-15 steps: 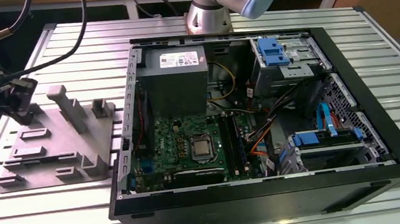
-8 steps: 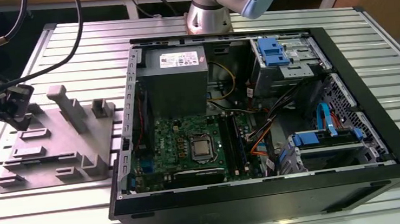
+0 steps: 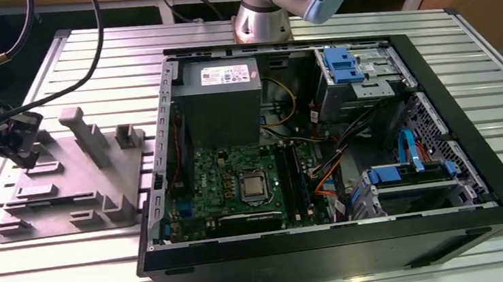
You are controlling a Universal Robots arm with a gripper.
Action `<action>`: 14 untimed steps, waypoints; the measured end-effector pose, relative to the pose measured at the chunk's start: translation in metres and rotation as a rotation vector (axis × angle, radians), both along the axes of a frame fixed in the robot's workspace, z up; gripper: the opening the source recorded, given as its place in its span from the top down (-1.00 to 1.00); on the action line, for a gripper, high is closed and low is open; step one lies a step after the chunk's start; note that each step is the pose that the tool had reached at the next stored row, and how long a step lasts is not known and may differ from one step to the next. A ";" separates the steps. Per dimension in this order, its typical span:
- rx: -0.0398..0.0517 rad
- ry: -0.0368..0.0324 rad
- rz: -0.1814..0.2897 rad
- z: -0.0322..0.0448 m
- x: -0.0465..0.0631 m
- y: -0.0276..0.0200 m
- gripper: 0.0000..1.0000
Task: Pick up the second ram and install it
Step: 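Reach for the second ram, then pick up the second ram and move it above second insertion slot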
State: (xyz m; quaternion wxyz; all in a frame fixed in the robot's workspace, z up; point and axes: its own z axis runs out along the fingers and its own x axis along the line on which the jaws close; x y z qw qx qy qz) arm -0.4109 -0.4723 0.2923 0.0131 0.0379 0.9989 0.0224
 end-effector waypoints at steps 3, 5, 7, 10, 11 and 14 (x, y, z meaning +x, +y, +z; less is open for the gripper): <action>-0.0001 0.0001 0.000 -0.0036 -0.001 -0.0010 0.80; 0.0000 0.0000 0.000 -0.0053 -0.002 -0.0014 0.80; -0.0001 0.0001 0.000 -0.0053 -0.002 -0.0013 0.80; -0.0001 0.0001 0.000 -0.0056 -0.002 -0.0013 0.80; -0.0001 0.0001 0.000 -0.0056 -0.002 -0.0013 0.80; -0.0001 0.0003 0.000 -0.0056 -0.002 -0.0013 0.80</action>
